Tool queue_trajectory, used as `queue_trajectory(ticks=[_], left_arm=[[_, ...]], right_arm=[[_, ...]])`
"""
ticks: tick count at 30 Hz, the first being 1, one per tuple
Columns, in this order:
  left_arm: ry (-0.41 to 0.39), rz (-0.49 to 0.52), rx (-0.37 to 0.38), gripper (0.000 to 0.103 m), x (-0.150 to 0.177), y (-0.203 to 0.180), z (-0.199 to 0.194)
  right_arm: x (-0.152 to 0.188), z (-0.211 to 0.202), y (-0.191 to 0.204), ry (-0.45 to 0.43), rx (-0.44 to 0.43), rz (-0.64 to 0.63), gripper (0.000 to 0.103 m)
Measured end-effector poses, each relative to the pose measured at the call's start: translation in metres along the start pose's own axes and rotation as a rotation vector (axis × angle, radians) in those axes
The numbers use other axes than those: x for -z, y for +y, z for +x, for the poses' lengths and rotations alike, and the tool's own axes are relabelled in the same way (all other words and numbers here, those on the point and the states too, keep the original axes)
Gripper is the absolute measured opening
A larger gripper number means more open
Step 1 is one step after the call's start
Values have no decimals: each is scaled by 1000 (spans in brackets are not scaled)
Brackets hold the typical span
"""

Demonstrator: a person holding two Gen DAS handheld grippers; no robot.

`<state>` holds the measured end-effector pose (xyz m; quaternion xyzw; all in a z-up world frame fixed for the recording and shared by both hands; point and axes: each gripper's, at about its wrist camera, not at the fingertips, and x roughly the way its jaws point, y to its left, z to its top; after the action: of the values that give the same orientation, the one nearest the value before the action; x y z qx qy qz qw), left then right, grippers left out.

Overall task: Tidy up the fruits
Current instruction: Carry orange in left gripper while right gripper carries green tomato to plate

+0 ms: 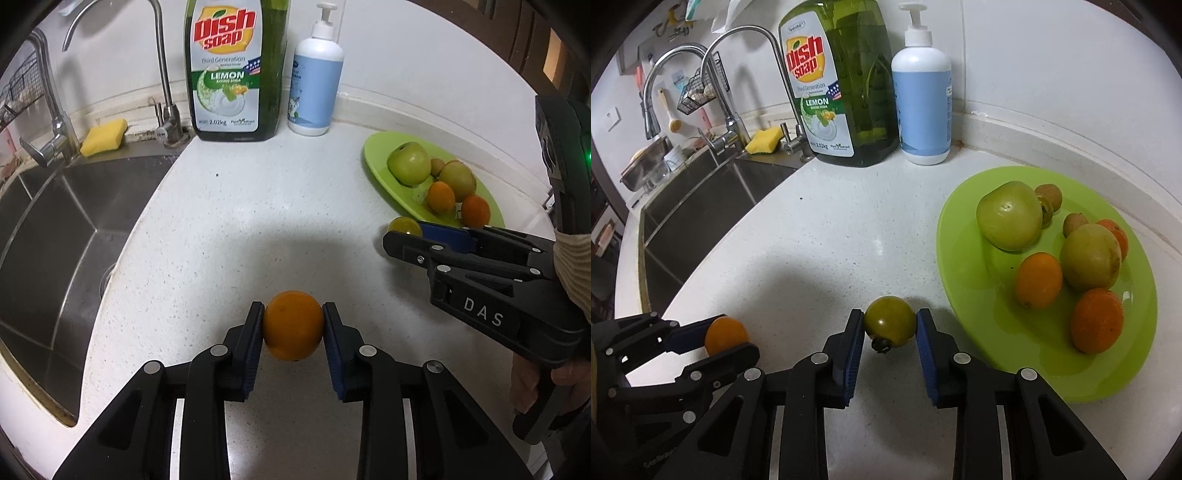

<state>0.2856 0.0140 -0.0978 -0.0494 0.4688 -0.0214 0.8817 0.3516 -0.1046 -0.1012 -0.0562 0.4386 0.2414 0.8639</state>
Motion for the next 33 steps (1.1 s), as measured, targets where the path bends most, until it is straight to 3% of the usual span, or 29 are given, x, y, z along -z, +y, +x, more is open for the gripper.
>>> queue_trajectory(ticks=[14, 33], left_arm=[[-92, 65, 59, 31, -7, -13, -45], [-198, 221, 195, 31, -23, -61, -86]], right_arm=[[4, -57, 4, -86, 24, 48, 30], [25, -144, -9, -212, 155, 147, 30]])
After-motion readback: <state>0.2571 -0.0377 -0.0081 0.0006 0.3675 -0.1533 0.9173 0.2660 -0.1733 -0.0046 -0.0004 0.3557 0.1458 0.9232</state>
